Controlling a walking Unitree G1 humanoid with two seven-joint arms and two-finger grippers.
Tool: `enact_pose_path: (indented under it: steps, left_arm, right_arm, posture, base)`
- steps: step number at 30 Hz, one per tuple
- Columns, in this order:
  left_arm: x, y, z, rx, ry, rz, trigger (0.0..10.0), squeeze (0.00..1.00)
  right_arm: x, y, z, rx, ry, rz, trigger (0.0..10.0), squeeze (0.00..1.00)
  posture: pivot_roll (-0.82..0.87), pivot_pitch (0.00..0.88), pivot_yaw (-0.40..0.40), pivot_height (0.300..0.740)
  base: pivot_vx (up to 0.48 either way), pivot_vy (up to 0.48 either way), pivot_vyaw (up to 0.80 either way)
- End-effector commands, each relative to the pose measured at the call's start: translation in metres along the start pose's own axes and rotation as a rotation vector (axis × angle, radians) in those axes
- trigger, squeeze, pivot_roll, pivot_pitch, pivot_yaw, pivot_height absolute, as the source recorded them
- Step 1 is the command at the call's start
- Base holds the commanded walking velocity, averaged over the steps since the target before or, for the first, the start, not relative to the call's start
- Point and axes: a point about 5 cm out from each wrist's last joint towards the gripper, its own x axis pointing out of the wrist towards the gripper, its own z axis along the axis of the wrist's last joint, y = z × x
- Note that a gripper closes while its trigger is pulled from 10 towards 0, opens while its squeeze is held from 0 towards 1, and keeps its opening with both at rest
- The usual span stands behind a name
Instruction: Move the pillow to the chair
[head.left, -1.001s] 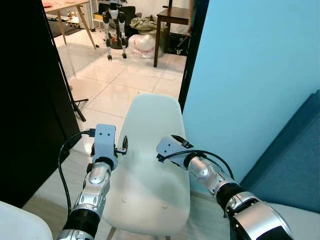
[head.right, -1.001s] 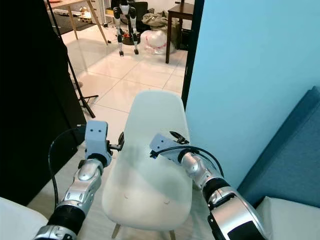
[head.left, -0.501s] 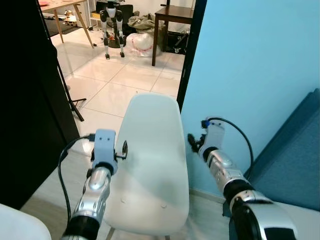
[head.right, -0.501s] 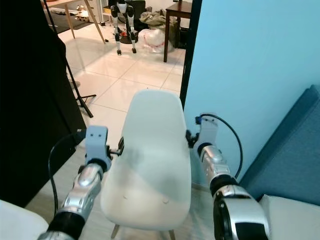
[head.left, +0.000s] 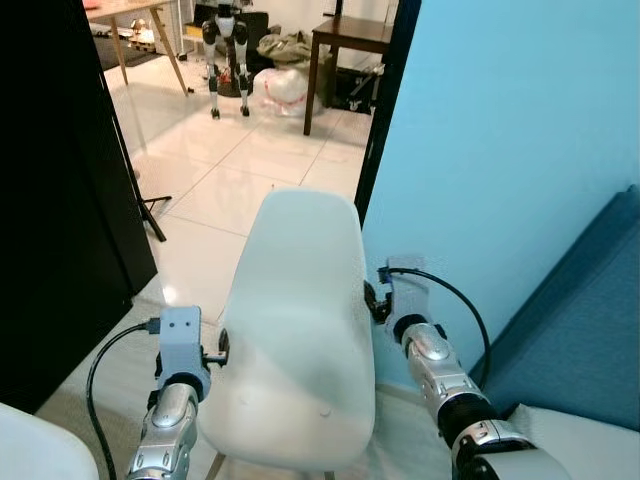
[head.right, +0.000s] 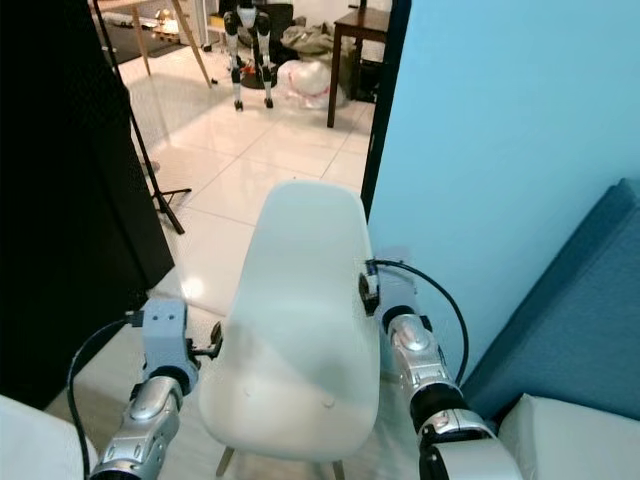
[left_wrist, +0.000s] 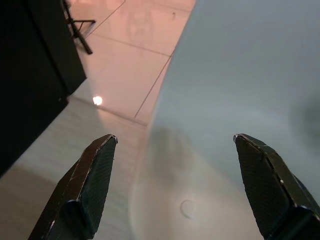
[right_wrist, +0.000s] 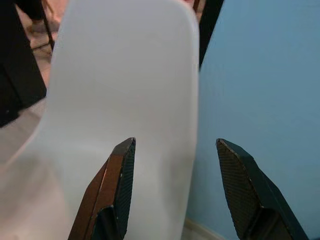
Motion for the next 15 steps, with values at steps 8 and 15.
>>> enact_pose_path:
  steps: [8,15]
  left_arm:
    - [0.005,-0.008,0.007,0.04,-0.022,-0.028,10.0,0.0]
    - [0.006,-0.013,0.015,0.029,-0.053,-0.036,10.0,0.0]
  right_arm:
    - [-0.004,0.0,-0.017,0.005,0.104,-0.053,10.0,0.0]
    - [-0.005,0.003,-0.006,-0.052,0.03,-0.093,10.0,0.0]
  posture:
    - [-0.01,0.0,-0.095,0.74]
    - [0.01,0.0,-0.103,0.74]
  base:
    - [0.0,0.0,-0.75]
    - [0.0,0.0,-0.8]
